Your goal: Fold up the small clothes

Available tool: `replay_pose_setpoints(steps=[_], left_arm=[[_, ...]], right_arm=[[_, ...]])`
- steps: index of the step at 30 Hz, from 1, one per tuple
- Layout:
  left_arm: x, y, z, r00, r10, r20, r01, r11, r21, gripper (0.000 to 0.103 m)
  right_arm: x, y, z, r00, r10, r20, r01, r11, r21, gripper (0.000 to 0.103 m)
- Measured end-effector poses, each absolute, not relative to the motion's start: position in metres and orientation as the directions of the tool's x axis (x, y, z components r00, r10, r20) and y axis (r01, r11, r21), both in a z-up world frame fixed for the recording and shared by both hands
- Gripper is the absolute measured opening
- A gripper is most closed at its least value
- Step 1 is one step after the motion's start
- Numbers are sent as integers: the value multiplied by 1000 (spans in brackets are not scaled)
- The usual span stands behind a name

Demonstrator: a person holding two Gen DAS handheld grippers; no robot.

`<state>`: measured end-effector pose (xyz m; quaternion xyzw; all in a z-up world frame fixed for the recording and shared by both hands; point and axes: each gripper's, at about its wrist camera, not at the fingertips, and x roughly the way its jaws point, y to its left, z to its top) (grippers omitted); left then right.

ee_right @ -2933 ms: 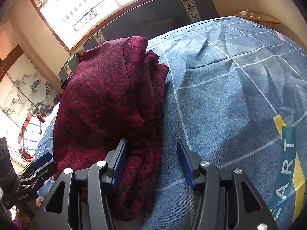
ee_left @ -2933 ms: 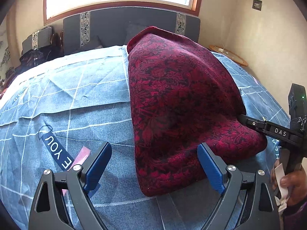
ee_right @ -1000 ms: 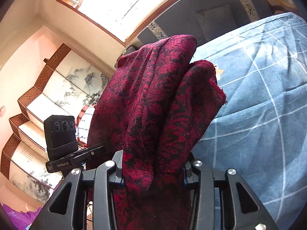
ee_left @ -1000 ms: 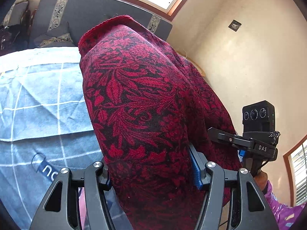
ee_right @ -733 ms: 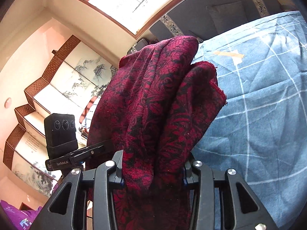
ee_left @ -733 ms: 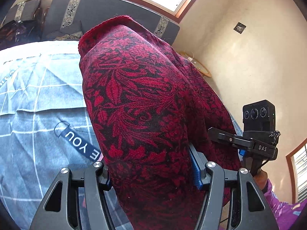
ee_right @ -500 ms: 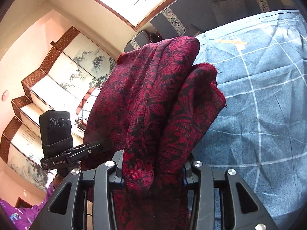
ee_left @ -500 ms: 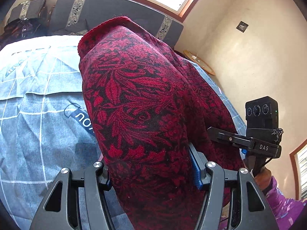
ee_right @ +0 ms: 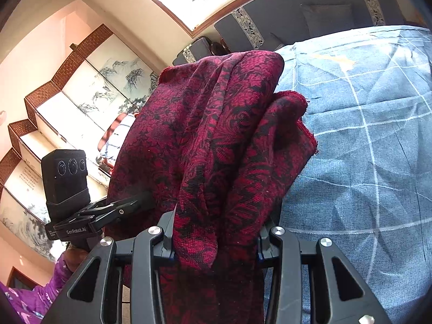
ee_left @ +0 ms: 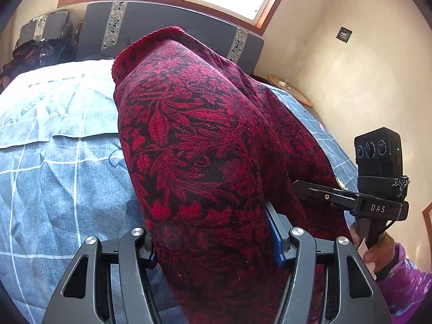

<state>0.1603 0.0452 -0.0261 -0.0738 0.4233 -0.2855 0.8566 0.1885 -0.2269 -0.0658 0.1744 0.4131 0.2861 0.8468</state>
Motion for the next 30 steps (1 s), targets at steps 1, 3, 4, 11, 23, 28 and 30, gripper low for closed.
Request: replay_pose_setpoints(steps=[1,3,4,11,23,28,30], left_arm=[[161,45,-28,481,-547,-685,425,829,-364,61],[162,42,-30,483,-539,-689,423,833,-356,61],[163,41,-31,485,-535,-692,423,836,-350,61],[159,38,-35,494,-518,-698,427,844,-325,61],[164,34,-43,504,-494,-709,423,857,-296,62],[163,33,-48,511,-489,-707,413,861,-297,64],[161,33,-51,516,-486,-705,408,863,-297,65]], right_arm=[[191,-225,-68,494,626,-603,-341,778,528,38],[192,-222,-71,494,621,-608,-338,782,524,38],[193,-222,-73,493,619,-611,-336,783,523,38],[191,-217,-77,491,607,-625,-332,793,510,38],[193,-214,-86,485,606,-631,-311,794,523,38],[195,-214,-87,485,605,-631,-312,794,522,38],[196,-215,-88,485,604,-632,-310,795,522,38]])
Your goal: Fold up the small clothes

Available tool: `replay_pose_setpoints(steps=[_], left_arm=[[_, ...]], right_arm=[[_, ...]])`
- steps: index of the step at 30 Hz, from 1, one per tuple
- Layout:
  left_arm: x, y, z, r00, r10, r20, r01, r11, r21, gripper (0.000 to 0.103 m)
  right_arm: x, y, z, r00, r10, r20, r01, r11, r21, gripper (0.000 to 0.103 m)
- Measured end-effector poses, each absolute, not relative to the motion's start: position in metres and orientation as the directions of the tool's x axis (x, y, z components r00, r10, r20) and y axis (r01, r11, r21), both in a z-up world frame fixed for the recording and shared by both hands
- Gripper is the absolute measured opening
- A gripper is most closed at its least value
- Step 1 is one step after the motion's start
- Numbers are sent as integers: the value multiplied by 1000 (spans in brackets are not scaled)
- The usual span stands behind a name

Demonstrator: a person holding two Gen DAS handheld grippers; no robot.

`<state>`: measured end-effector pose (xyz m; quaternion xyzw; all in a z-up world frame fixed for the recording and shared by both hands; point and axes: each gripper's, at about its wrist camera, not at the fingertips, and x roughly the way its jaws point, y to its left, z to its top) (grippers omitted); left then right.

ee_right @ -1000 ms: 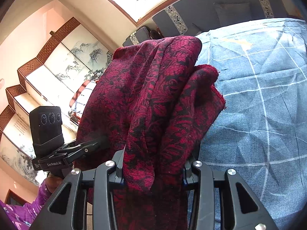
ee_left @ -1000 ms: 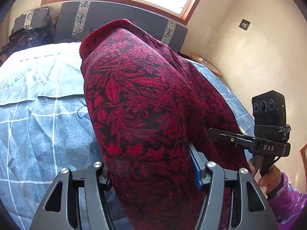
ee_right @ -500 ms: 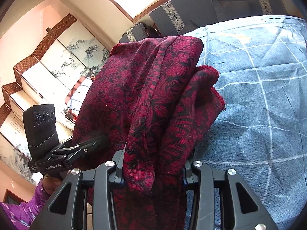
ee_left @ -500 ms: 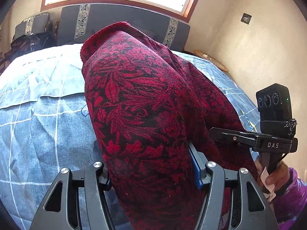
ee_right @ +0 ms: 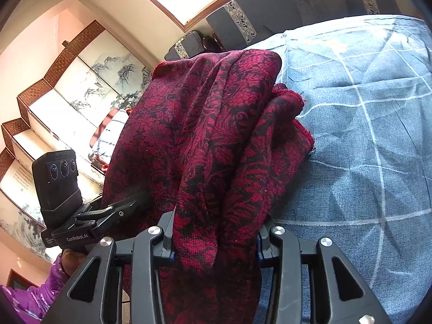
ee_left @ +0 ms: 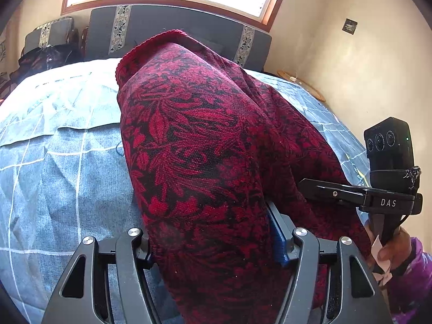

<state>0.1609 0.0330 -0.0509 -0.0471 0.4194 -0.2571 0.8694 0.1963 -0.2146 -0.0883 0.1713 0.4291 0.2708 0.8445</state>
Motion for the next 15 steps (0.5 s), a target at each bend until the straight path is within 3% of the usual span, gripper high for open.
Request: replay_pose_setpoints(steps=[5,15], left_arm=[[158,33,-57,537,-467,-703,388,876,-285,71],[147,36,-72,614,-375,-694,330,921,-206,95]], right_arm=[[195,-213,-90,494,587,-641,-308,808,502,39],[188,-200,-90,538,503,-676,-316,864,391,47]])
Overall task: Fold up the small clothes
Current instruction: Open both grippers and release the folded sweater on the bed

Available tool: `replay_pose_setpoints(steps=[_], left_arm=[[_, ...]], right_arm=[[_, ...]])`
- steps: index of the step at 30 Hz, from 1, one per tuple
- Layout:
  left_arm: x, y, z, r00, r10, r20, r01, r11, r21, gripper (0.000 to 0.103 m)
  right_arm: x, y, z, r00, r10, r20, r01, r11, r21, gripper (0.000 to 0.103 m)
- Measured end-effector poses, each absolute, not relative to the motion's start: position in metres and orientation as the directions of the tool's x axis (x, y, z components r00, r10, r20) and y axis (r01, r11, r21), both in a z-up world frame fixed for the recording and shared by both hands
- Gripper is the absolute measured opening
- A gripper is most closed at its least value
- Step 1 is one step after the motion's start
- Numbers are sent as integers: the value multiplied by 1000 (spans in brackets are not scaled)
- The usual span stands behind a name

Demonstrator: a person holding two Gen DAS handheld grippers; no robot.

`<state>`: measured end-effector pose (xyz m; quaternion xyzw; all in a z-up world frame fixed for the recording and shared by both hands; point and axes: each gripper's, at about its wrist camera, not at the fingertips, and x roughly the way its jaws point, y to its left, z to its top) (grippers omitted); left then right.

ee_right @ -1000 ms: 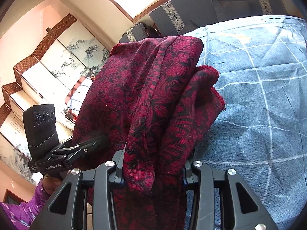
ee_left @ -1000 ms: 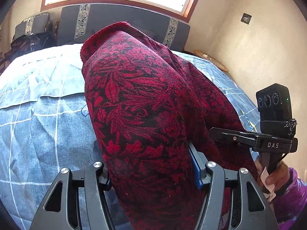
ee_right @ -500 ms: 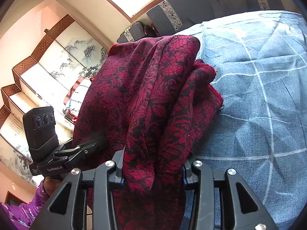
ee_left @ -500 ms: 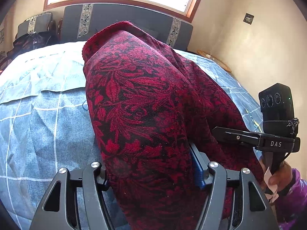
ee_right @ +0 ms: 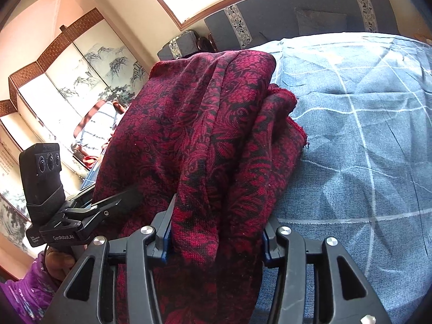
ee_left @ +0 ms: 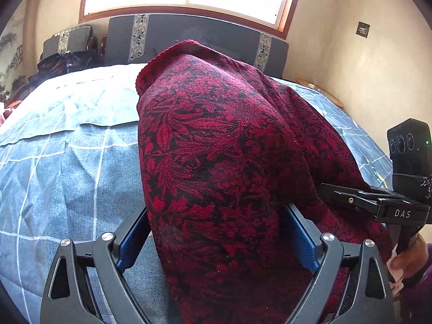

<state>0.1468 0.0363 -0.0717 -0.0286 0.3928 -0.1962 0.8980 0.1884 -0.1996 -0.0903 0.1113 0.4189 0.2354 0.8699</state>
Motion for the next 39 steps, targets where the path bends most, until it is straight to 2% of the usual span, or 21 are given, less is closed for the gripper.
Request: replay_pose_setpoints(steps=[4,14,28,37,38,39], left_arm=[[143,37,-77,630,-357,-690,319,929,-189,100],[136,39,-80,649,-333,-684,294,939,-179,103],[104,26,-66,765,-164,-623,221,975,15,103],[68,29,-45,840,-115,-530,160,986,40,103],[64,30,-41,847,-104,-521,145,989,40,103],[61,31,-38,852,-93,-515,132,991,39,103]], right_arm=[[189,-202,-94,540,500,-677,-308,866,395,50],[182,-195,-97,566,457,-686,-303,890,342,55],[165,-179,-94,631,369,-683,-284,928,239,66],[107,-183,-65,785,322,-529,-262,947,187,68],[98,-182,-61,800,319,-508,-261,948,184,72],[90,-182,-56,817,308,-488,-254,951,176,81]])
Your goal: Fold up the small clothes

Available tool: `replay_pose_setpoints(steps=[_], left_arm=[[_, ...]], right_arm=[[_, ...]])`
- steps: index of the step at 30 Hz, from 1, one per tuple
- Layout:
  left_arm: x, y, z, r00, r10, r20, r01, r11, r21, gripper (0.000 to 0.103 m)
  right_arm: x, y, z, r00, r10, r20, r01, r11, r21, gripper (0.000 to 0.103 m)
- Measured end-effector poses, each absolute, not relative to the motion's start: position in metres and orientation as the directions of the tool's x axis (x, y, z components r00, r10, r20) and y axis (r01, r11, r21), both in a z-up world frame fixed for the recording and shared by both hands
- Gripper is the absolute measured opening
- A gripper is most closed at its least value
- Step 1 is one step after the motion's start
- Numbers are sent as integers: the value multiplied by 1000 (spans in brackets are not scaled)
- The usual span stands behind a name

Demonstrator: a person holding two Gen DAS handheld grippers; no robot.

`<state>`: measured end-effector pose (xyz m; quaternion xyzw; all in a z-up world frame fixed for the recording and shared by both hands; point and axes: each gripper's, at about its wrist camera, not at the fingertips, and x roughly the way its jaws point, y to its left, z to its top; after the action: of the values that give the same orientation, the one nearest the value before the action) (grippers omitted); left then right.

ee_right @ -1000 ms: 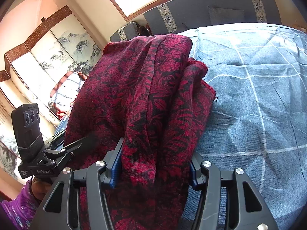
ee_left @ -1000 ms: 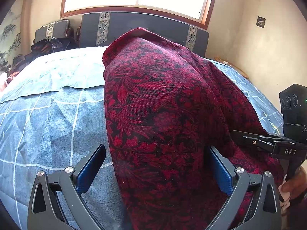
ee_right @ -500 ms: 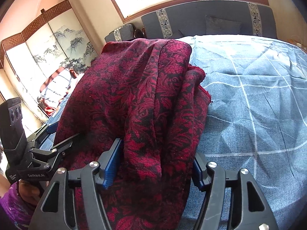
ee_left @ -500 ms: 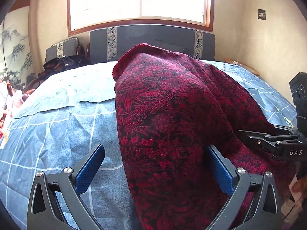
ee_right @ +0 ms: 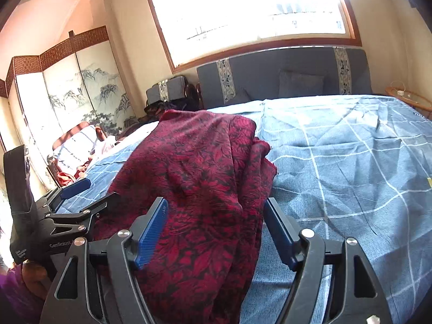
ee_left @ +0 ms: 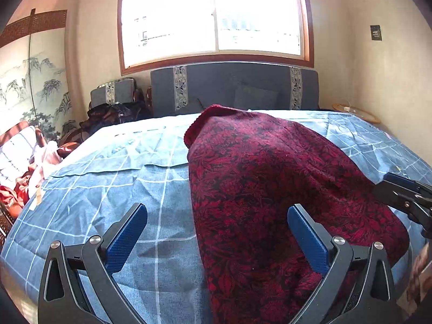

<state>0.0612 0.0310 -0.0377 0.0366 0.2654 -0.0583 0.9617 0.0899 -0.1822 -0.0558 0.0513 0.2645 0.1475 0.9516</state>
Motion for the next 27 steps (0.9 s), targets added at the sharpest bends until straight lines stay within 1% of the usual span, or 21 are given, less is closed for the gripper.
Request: replay_pose_setpoints(steps=[1,2,3,5,7,11,14,16,19,22,25,27], left_arm=[[58,32,-33,860,-81,-503,117,992,39,103],[53,33,-28,874,-65,-482,96,995,40,103],[47,34,-22,888,-49,-457,76,996,40,103],[36,37,-10,910,-25,-414,42,999,31,103],[28,39,2,919,-36,-392,44,999,11,103],[16,37,23,936,-26,-352,34,999,19,103],[14,32,31,928,-53,-368,69,997,30,103],[13,30,33,924,-80,-374,92,996,15,103],[16,28,30,902,-127,-413,130,991,-20,103],[19,28,23,893,-107,-437,107,994,-25,103],[28,25,11,867,-124,-483,129,991,-22,103],[29,28,7,875,-129,-467,120,992,-48,103]], right_arm=[[81,-181,-51,833,295,-468,-247,955,163,86],[73,-179,-46,847,288,-447,-246,958,150,95],[66,-179,-42,858,285,-427,-249,958,140,99],[53,-176,-35,869,283,-405,-258,959,116,99],[47,-171,-28,871,287,-398,-271,958,98,100],[38,-168,-15,872,310,-379,-287,951,115,101],[32,-165,-8,874,319,-366,-299,948,112,101],[30,-162,-6,873,324,-364,-307,946,105,102],[29,-161,-7,872,326,-366,-312,945,100,102],[30,-162,-9,867,328,-376,-311,944,106,102],[34,-164,-13,862,323,-390,-304,946,113,102],[36,-166,-15,857,326,-400,-301,945,125,102]])
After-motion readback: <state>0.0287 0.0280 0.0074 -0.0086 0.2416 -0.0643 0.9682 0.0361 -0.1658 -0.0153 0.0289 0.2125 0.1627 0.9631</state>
